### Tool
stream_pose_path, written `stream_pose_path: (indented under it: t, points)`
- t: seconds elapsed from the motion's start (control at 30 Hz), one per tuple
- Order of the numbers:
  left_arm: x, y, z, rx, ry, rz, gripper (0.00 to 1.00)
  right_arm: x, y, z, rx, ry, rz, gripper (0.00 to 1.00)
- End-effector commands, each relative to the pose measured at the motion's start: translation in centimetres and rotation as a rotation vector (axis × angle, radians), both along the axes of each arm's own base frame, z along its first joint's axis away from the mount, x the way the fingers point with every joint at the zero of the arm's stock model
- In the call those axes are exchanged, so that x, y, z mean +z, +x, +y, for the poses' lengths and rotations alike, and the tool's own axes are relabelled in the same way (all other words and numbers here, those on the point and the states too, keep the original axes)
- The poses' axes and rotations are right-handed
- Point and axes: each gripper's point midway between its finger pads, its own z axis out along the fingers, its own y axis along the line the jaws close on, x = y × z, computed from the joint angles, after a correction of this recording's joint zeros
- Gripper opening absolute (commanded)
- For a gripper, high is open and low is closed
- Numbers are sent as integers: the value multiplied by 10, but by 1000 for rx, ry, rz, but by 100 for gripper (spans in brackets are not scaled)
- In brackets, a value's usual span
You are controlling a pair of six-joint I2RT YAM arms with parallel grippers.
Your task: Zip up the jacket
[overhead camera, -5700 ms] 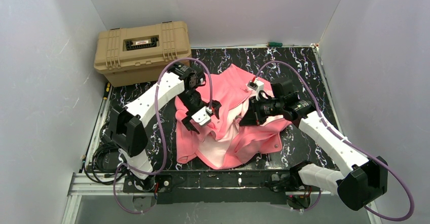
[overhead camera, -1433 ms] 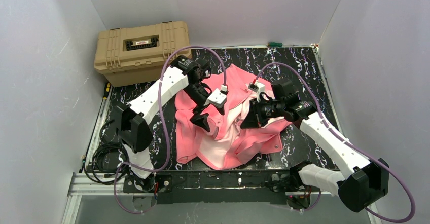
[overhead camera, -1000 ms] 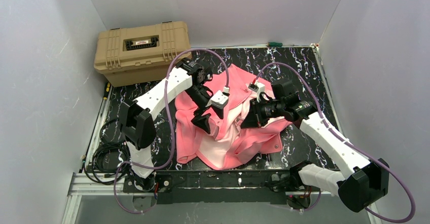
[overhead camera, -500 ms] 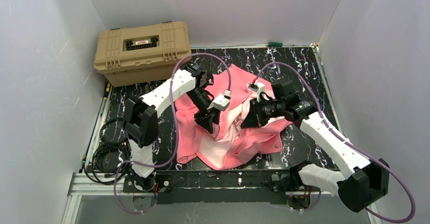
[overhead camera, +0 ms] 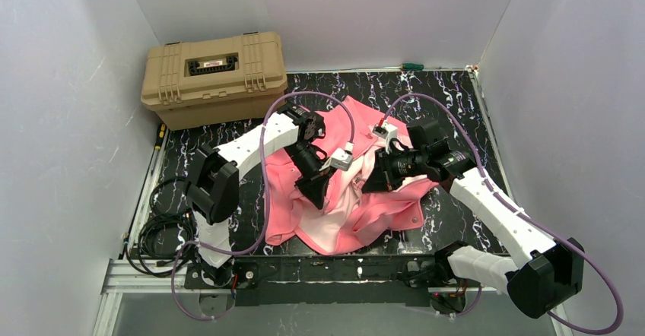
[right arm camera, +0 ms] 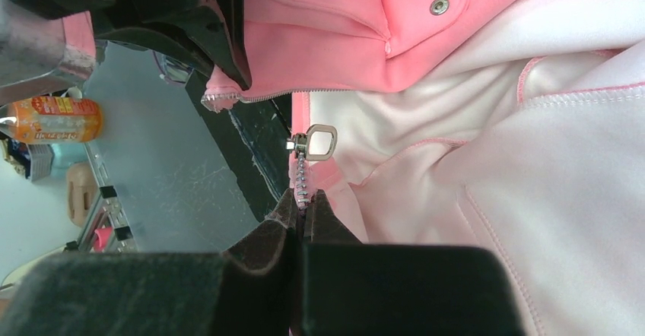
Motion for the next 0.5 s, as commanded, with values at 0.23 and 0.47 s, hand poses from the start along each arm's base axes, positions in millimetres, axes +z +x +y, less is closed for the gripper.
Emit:
stream_pose_path:
  t: [0.23, 0.47]
  points:
    - [97, 56, -18, 240, -165, -478, 0, 53, 15, -3, -28, 22, -181, 1]
    - [159, 81, 6, 336, -162, -763, 0, 85, 17, -12, -65, 31, -315, 1]
